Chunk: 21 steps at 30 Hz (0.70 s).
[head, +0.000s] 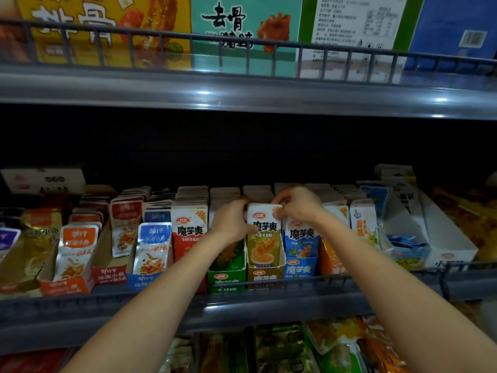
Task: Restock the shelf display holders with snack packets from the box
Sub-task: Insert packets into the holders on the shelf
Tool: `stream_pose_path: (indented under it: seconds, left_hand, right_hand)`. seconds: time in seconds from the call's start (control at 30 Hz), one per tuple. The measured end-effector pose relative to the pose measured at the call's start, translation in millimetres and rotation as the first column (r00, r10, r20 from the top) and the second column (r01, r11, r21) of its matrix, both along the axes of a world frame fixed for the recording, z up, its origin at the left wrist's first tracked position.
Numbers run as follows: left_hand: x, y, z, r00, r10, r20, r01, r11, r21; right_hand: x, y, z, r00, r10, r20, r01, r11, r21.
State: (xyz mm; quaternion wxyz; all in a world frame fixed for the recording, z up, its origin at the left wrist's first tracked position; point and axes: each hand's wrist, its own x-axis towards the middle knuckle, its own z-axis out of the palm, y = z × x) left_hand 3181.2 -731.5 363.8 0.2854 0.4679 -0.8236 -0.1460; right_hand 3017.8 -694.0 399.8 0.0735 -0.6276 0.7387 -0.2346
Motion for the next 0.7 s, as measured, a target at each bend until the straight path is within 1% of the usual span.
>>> stream_pose_path:
  seconds: [0.03,0.1,0.23,0.3,0.37,0.43,0.5,0.57,0.63,0.7]
  left_hand:
    - [-1,0,-1,1.0,0.005,-0.017,-0.005,1.0,-0.009]
    - [-2,0,-4,0.998,0.014,-0.053,-0.015,1.0,-0.019]
    - [-2,-1,-6,0.995,0.047,-0.089,-0.052,0.997,-0.06]
    - [-1,-1,-7,0.992,0.065,-0.112,-0.073,0.995,-0.074]
    - [-1,1,-5,0.988,0.074,-0.135,-0.084,0.994,-0.07]
    - [3,7,-1,0.984,0.066,-0.166,-0.077,0.995,-0.056]
    - [10,17,3,0.973,0.039,-0.227,-0.053,0.997,-0.054]
    - [20,35,5,0.956,-0.002,-0.294,-0.019,0.997,-0.069]
    - [32,60,2,0.938,-0.041,-0.346,0.019,0.998,-0.065]
    - [43,87,-6,0.923,-0.06,-0.379,0.057,0.998,-0.018]
  right_hand:
    - [3,0,0,0.999,-0.011,-0.035,0.011,1.0,0.001]
    - [5,0,0,0.999,-0.028,-0.047,0.027,0.999,-0.019]
    - [4,0,-4,0.999,-0.036,0.031,0.039,0.993,-0.111]
    - [2,0,-6,0.998,-0.018,0.057,0.027,0.989,-0.149]
    - [-1,4,-5,0.993,0.003,0.115,0.019,0.981,-0.194]
    - [-6,13,-2,0.983,0.035,0.182,0.021,0.955,-0.295]
    - [-9,32,1,0.966,0.073,0.247,0.031,0.919,-0.392]
    - [-9,59,3,0.944,0.121,0.307,0.03,0.895,-0.446]
    - [-3,95,1,0.928,0.15,0.341,0.026,0.887,-0.461]
    - [3,128,-10,0.908,0.175,0.38,0.011,0.898,-0.44]
